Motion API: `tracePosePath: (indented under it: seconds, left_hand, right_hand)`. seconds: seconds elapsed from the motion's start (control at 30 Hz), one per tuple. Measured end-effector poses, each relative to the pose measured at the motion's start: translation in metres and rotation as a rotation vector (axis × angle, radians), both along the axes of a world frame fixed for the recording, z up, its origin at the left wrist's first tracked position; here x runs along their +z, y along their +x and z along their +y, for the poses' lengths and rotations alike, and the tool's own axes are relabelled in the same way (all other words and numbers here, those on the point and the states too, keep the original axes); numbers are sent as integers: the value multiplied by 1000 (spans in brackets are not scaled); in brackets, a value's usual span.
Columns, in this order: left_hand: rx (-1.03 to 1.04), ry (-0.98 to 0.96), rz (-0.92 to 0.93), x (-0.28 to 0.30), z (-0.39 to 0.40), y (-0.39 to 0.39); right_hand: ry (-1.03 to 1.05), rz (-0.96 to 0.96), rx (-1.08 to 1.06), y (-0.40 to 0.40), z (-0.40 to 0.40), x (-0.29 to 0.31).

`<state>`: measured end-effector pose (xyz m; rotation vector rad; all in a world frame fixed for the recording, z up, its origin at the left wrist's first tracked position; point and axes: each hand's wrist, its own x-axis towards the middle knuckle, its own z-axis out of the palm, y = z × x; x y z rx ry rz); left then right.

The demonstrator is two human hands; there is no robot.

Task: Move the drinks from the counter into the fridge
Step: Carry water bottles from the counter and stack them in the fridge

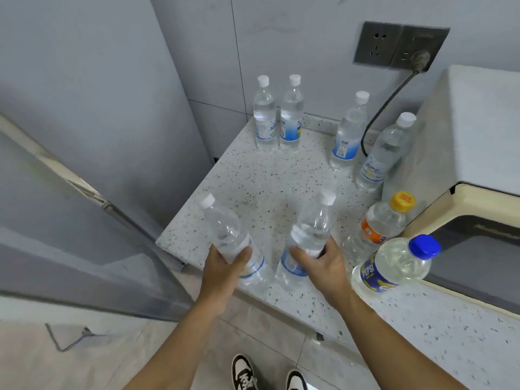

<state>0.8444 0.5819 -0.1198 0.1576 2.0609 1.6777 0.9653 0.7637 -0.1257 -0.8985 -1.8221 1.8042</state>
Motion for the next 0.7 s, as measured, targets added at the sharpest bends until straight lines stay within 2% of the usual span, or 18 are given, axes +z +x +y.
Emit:
tracePosePath:
  seconds: [0.13,0.3,0.53,0.7]
  left_hand:
    - [97,56,-176,-13,-47,36]
    - [219,27,-314,-27,-115,84]
    - [234,-13,-346,-18,-199,153]
    - [512,21,-405,-22,-260,186]
  right_hand:
    - [-257,-30,126,13,-25,-15]
    - [-511,-116,325,16,-76,-31]
    - [-477,-220,781,25,-168,-32]
    - [-389,-290,988,27,-236,-29]
